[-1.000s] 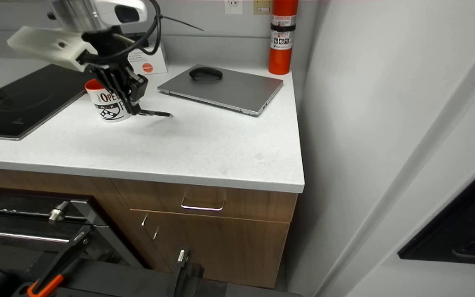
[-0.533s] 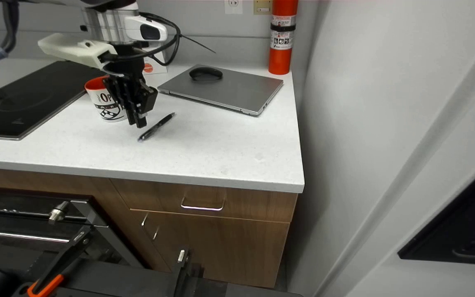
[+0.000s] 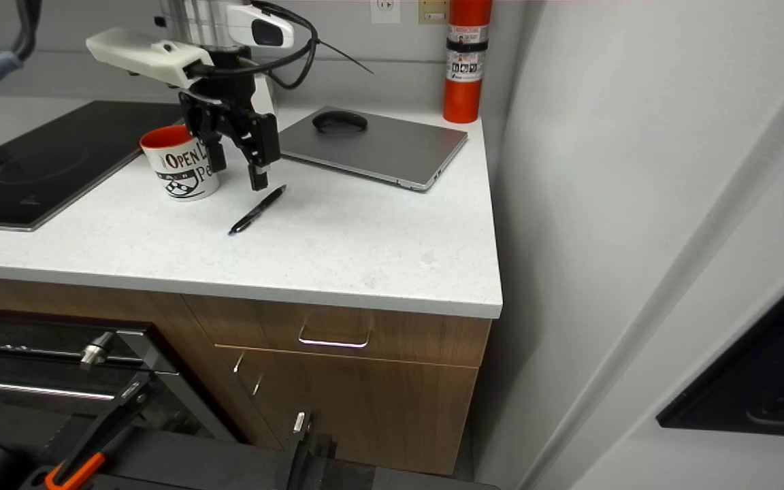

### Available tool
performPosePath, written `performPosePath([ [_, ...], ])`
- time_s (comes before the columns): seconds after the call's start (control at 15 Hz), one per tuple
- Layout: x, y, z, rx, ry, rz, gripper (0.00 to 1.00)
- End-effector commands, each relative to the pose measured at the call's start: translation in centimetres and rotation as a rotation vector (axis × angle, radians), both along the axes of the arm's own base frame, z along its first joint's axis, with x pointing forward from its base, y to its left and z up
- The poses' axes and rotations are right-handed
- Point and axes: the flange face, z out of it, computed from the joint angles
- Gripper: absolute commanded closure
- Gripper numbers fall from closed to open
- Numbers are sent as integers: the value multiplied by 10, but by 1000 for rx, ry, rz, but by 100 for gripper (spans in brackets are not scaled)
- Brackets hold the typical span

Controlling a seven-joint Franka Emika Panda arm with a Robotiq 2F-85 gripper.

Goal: Remove the pen from the mug and put it on the counter

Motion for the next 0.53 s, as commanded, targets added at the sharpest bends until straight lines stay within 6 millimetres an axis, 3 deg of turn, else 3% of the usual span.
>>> performPosePath([
  [0.0,6,-4,10,41,-6,21,0],
  [0.47,4,-2,5,29,-16,38,0],
])
